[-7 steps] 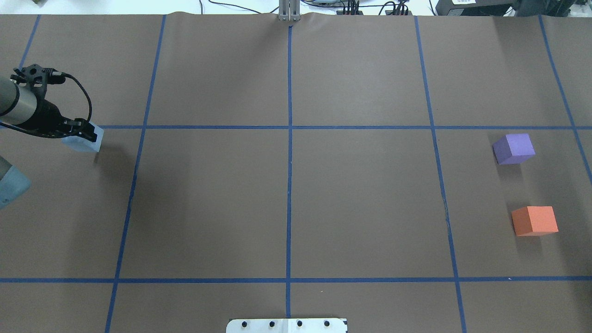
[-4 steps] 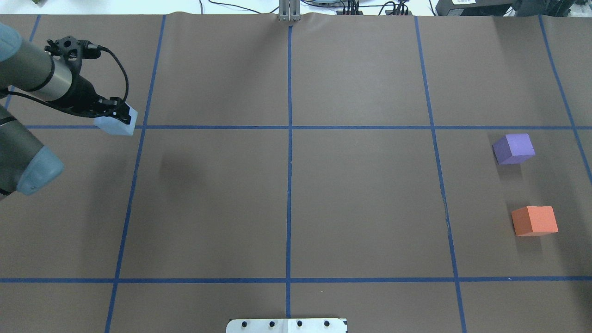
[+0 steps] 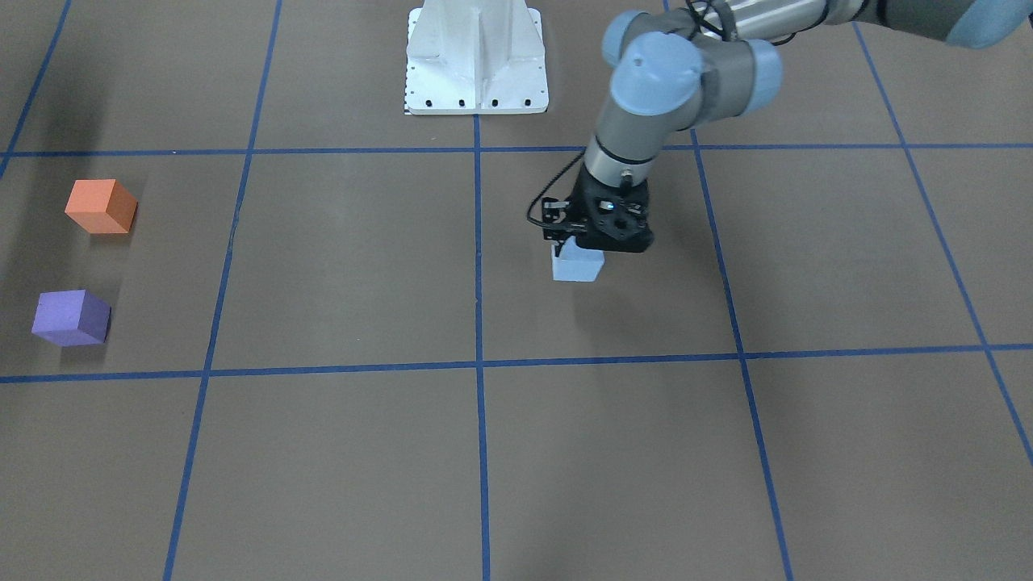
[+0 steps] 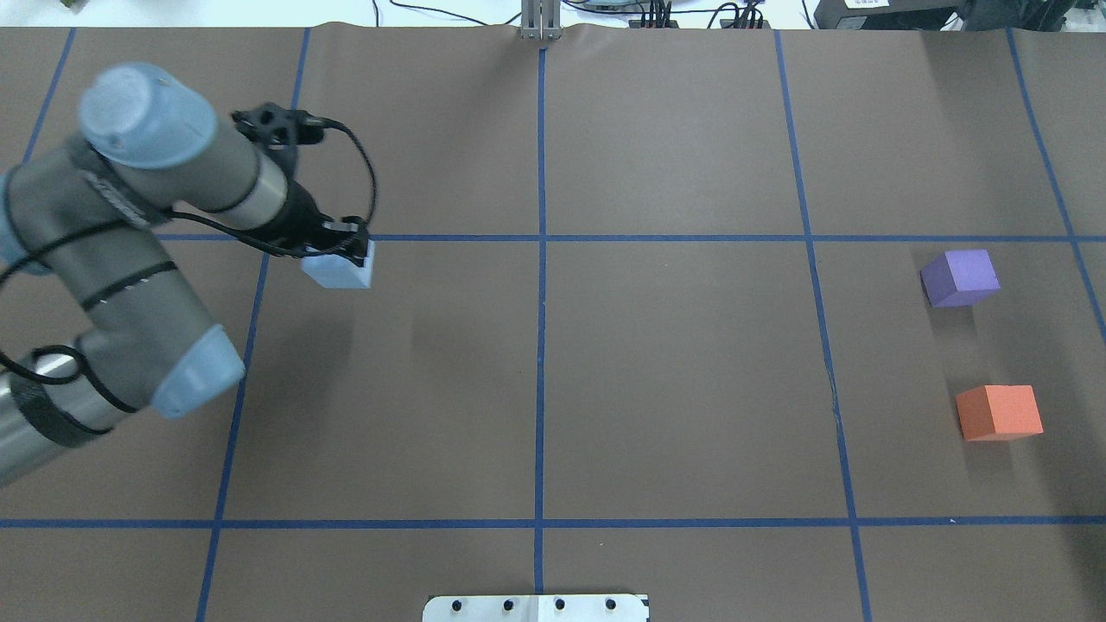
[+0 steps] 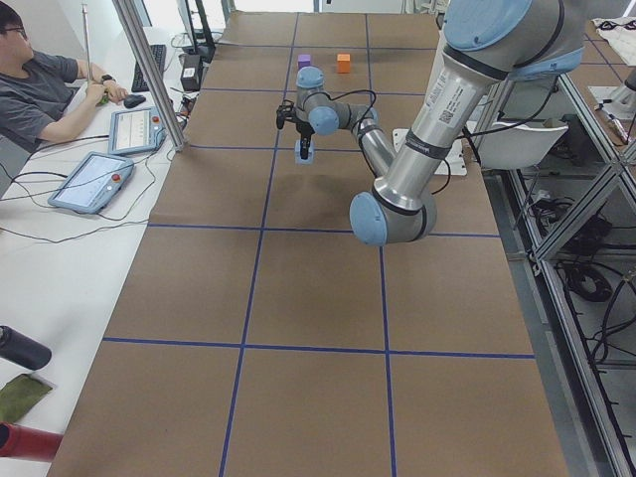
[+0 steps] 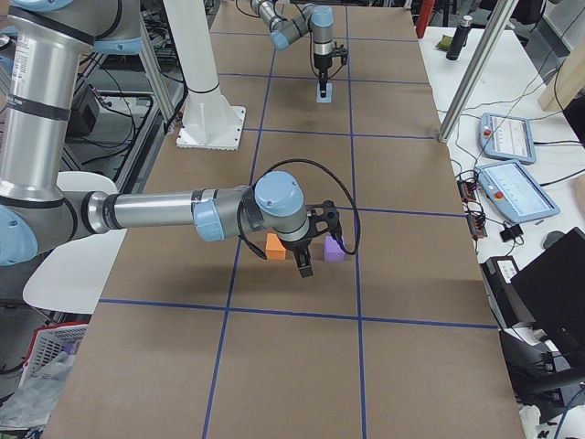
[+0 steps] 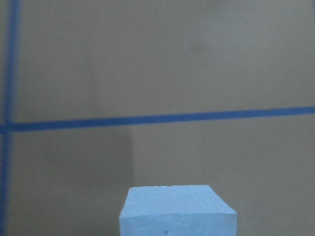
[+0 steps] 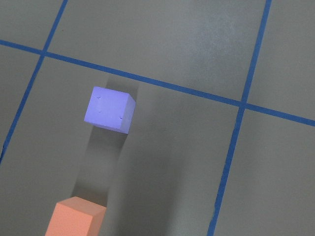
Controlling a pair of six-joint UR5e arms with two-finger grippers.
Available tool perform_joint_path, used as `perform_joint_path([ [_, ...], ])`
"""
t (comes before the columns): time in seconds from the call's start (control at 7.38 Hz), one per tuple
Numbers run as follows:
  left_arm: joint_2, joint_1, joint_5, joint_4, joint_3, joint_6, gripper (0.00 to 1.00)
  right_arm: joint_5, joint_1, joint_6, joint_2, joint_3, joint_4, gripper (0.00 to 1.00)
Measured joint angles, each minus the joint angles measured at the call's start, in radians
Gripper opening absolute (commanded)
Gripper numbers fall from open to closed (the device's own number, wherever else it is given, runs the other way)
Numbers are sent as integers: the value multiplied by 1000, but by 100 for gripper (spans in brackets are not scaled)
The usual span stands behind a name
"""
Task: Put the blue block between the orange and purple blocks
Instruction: 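Lift the light blue cube and carry it to the table's center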
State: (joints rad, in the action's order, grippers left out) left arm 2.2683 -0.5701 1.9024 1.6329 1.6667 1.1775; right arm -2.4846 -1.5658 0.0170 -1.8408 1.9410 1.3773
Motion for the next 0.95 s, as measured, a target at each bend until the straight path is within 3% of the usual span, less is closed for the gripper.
perform_joint_path([
  [0.14, 79, 47, -38, -27, -68, 48, 2, -19, 2, -15, 7, -4, 0, 100],
  [0.41, 171, 97, -81, -20, -191, 92, 25, -28, 12, -24, 29, -7, 2, 100],
  [0.54, 188, 106, -89, 24, -239, 101, 48, -22, 20, -24, 33, -8, 2, 100],
  [0.68, 195, 110, -92, 78, -283, 108, 82, -15, 26, -25, 36, -9, 2, 100],
  [0.81, 197, 111, -93, 112, -310, 108, 99, -8, 31, -25, 37, -9, 2, 100],
  [0.95, 197, 110, -94, 120, -317, 105, 100, -4, 35, -25, 38, -9, 2, 100],
])
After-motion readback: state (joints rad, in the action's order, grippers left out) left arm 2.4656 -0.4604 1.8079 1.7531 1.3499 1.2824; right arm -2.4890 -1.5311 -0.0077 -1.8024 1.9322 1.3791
